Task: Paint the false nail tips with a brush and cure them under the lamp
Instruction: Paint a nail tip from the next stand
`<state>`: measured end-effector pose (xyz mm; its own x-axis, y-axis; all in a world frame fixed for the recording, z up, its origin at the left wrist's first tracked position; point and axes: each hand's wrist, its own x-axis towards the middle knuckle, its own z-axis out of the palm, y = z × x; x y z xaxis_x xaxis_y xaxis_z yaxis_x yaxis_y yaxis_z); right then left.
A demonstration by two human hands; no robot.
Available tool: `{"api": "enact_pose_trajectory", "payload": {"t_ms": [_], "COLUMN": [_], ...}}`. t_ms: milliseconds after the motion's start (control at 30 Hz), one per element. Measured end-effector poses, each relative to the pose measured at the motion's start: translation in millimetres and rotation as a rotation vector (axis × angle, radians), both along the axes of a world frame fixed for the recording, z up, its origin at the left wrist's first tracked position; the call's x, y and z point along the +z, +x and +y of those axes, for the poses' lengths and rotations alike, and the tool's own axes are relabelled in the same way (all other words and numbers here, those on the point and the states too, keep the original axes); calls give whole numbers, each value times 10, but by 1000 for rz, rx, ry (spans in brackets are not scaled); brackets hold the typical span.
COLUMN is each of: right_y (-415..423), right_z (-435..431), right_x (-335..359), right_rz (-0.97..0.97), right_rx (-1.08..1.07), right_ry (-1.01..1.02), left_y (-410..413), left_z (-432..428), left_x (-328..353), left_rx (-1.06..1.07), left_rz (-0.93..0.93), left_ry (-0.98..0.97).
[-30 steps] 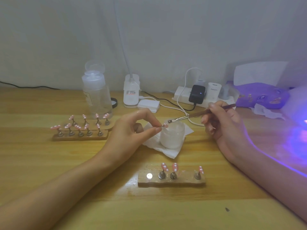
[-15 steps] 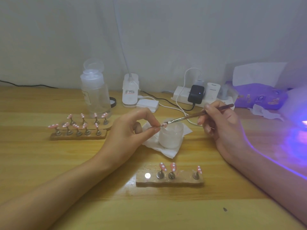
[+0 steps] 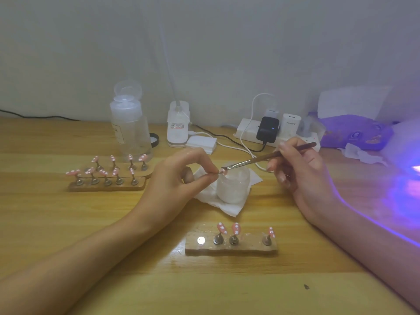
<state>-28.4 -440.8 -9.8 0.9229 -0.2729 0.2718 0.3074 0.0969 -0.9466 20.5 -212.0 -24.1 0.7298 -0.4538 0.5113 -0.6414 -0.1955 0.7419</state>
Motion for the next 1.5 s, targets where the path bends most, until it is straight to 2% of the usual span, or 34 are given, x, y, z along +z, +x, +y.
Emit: {"api": "enact_pose_trajectory", "payload": {"t_ms": [133,200,367,500,567,667,800,933,1067,1233,1367,1500], "right_y": [3,-4,8,-5,-9,-4,-21,-11,-24,-16,-24,-22], "right_z": [-27,-4,-24,5,11,-16,25,12,36,-17,20,-12], "right_x": [-5,3,-15,12,9,3,26,21,30,13,24,14], "right_rz": [-10,-22,3,-18,7,7,-11,25,7,26,15,25], "right_rx": [-14,37,-63,13,-14,-66,8,-59,9,-70,-4,-63], "right_ry": [54,27,29,3,-22,11,-13,-2,-20,16,-20,19], "left_y": [5,4,-5,1,4,-3,-7,-11,-5,-5,-9,-15], "left_z": [-4,-3,-3,-8,-8,-10,-7,-8,-9,-13,-6,-14], "left_x": [0,-1,5,5,7,12,12,13,10,12,13,13], "left_rx": [-10,-11,-5,3,2,-8,-1,3,3,3,6,4], "left_rz": [13,14,1,2,3,-5,-3,-1,4,7,6,26], "left_ry": [-6,-6,1,0,-2,1,0,-1,-4,-4,13,19]}}
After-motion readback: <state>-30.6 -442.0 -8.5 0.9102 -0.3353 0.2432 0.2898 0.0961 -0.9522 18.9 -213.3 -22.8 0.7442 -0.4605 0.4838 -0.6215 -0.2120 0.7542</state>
